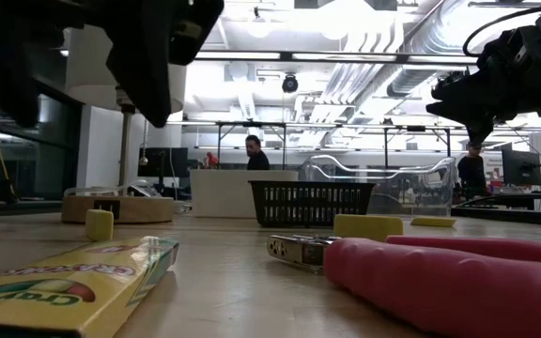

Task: Pick & Place School Supplies
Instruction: Put the yellow crayon box into the white bin

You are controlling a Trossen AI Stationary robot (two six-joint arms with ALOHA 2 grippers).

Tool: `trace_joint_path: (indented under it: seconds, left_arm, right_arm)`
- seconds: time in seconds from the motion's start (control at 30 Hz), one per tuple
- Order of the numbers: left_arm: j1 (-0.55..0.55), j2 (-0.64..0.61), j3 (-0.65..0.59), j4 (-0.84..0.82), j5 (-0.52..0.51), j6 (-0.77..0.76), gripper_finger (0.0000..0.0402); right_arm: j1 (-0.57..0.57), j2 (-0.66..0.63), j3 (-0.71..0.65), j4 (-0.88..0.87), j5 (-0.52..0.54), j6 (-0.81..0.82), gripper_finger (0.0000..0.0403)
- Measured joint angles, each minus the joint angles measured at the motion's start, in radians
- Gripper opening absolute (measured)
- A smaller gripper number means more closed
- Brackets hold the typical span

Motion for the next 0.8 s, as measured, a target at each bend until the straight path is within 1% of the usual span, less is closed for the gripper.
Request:
trace_joint_path:
  seconds: [0.3,0.63,0.7,0.8]
  left_arm:
    - [0.009,0.000,0.000,0.000,-0.002,-0.240,0.0220]
    - [0.002,0.000,0.000,0.000,-0.002,-0.548,0.0220]
    - [0.002,0.000,0.000,0.000,0.007,-0.576,0.0220]
    - [0.002,0.000,0.000,0.001,0.036,-0.576,0.0220]
  right_arm:
    - [0.000,0.000,0.000,0.000,0.000,0.000,0.0133]
    - [0.000,0.000,0.000,0.000,0.000,0.000,0.0133]
    - [0.000,0.000,0.000,0.000,0.000,0.000,0.0133]
    - [0.000,0.000,0.000,0.000,0.000,0.000,0.0133]
